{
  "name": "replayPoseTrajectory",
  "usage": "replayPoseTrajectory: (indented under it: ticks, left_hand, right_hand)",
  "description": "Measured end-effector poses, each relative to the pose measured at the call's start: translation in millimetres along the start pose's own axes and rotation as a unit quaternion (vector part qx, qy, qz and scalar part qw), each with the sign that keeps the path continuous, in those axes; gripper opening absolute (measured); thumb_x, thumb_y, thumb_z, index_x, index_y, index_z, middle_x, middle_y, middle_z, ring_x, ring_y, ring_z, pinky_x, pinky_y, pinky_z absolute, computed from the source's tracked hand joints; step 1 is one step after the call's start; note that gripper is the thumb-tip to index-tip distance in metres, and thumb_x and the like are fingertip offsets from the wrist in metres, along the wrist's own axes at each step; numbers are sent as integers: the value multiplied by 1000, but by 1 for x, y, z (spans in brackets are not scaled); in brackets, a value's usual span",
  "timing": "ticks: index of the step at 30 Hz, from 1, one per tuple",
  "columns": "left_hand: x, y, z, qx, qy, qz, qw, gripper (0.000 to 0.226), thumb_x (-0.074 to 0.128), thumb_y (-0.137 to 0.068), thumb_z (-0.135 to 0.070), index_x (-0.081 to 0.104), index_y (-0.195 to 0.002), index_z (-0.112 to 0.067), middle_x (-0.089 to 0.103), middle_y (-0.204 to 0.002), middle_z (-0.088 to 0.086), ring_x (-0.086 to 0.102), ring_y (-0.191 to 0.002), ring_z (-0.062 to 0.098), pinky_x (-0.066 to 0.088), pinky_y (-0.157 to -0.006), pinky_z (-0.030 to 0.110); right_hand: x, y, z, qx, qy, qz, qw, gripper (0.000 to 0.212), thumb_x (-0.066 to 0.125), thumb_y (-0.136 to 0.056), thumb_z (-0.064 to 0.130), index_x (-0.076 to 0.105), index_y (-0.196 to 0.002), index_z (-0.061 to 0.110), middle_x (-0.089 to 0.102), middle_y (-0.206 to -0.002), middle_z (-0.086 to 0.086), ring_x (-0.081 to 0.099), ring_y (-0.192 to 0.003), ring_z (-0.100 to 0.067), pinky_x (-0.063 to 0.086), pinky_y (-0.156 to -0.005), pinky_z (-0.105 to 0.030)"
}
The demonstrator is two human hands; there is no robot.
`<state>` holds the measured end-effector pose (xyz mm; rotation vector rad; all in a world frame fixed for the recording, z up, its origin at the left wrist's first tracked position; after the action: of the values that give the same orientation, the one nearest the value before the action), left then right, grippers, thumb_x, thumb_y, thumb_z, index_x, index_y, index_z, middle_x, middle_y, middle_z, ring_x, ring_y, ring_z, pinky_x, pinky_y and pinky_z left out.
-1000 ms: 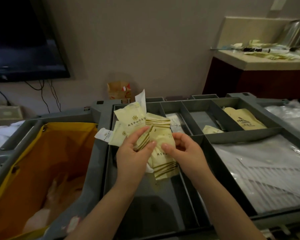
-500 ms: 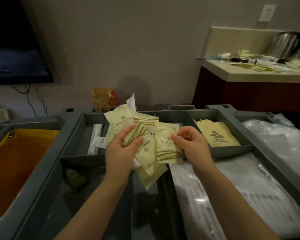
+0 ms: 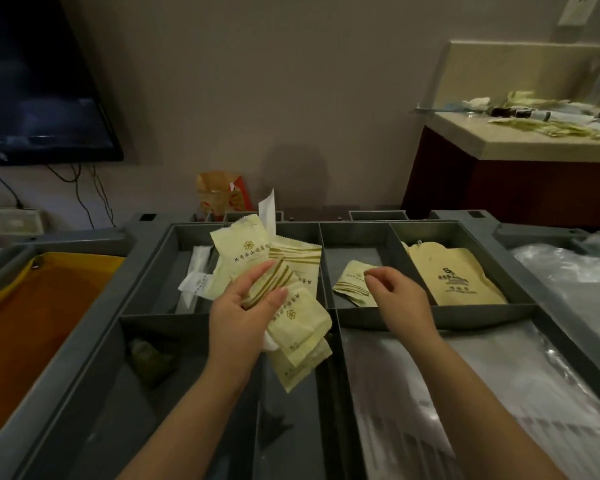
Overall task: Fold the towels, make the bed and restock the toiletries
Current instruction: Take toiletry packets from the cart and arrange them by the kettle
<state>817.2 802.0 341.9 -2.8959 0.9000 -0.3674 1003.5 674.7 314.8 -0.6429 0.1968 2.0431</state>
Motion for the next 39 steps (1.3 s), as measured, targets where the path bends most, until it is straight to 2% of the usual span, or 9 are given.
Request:
replayPoseTrajectory:
  ticks: [6,11,17,27,30,33,36,38,39]
  left_hand:
    - [-4,-4,-1,13,13,7,1000,37,66,-80,1,63,-98,-31,67,-105,-5,67,-94,7,55,-70,19]
    - [-7,-5,0,21,-22,7,1000,37,67,-81,-2,61,-98,-35,66,-106,-8,66,-97,5,57,-76,22]
    - [-2,1,2,38,-44,23,998,36,66,-80,-4,59,-99,-35,66,-103,-10,65,-97,1,55,-78,20]
    - [0,2,1,59,-38,20,997,29,67,-71,-19,63,-97,-30,69,-94,-15,65,-94,1,55,-75,19]
    - [-1,1,6,61,-72,16,995,27,66,-81,-9,65,-97,-31,64,-108,-10,62,-103,4,56,-82,27]
    - [-3,0,9,56,-73,6,996,29,63,-85,-4,66,-96,-31,63,-110,-11,62,-102,1,56,-80,24]
    - [-5,-3,10,58,-66,-7,996,29,62,-87,-3,66,-97,-30,64,-110,-10,61,-105,3,56,-80,22]
    - [-7,-4,10,56,-57,-15,997,29,62,-87,-4,66,-98,-30,64,-113,-8,61,-108,8,56,-82,25]
    - [-7,-5,10,54,-53,-17,997,28,61,-87,-5,66,-98,-31,64,-114,-7,60,-109,9,56,-82,26]
  right_hand:
    - [33,45,60,-114,-151,95,977,7,58,-91,26,57,-91,33,64,-85,11,63,-79,0,53,-64,-16]
    - [39,52,57,-97,-150,130,975,14,71,-82,19,59,-87,25,66,-80,11,65,-77,1,52,-61,-14]
    - [39,48,51,-71,-171,179,966,8,67,-84,15,62,-82,20,68,-76,9,66,-73,-2,52,-61,-14]
    - [30,37,40,-5,-219,135,966,9,59,-91,16,59,-84,12,63,-77,-4,59,-65,-10,49,-58,-22]
    - [23,32,34,34,-237,119,964,11,56,-93,19,60,-90,10,62,-76,-6,53,-55,-8,44,-53,-22]
    - [17,27,26,78,-299,91,947,17,52,-96,18,59,-105,6,61,-81,-7,48,-53,-6,41,-49,-18]
    - [9,20,16,145,-375,19,916,19,51,-97,13,52,-116,15,63,-100,-7,60,-74,-10,51,-62,-20]
    - [8,16,9,186,-413,13,891,40,51,-97,13,41,-136,17,60,-115,-11,64,-94,-20,55,-74,-28]
    - [9,13,5,195,-386,19,901,50,52,-97,15,33,-143,18,58,-119,-11,64,-97,-22,54,-74,-29]
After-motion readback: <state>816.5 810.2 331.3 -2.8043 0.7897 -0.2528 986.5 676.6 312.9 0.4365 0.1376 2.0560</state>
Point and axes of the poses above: each hand's wrist, its own y-axis away from the middle knuckle, its own x-axis out of the palm, z = x × y, the point moved 4 cm from there along -y, towards the middle knuckle
